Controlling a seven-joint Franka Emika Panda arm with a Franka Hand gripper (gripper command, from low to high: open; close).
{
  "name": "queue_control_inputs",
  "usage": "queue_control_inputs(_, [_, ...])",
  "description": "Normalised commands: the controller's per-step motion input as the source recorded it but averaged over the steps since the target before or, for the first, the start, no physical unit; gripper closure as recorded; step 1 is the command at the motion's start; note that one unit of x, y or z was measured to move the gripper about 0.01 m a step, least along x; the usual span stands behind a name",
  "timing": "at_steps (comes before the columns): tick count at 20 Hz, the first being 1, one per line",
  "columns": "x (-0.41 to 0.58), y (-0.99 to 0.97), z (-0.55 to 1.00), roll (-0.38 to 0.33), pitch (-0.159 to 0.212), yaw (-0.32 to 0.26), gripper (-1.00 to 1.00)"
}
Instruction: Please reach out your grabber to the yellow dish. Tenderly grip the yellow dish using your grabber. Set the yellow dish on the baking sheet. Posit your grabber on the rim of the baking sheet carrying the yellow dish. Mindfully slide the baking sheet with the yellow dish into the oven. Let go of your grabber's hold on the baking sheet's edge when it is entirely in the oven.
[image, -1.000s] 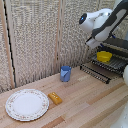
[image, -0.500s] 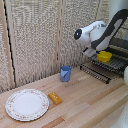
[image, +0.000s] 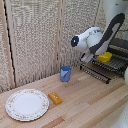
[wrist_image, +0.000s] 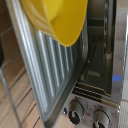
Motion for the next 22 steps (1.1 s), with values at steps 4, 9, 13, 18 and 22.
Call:
queue_control_inputs(4, [0.259, 0.14, -0.55, -0.188, 0.025, 0.243, -1.00])
queue_control_inputs(9, [0.038, 0.03, -0.50, -0.157, 0.000, 0.215, -1.00])
queue_control_inputs(13, [-0.118, -0.16, -0.29, -0.073, 0.000, 0.057, -1.00])
queue_control_inputs(18, [-0.371, -0.44, 0.06, 0.010, 0.014, -0.150, -1.00])
queue_control_inputs(22, [-0.240, -0.42, 0.15, 0.008, 0.048, -0.130, -1.00])
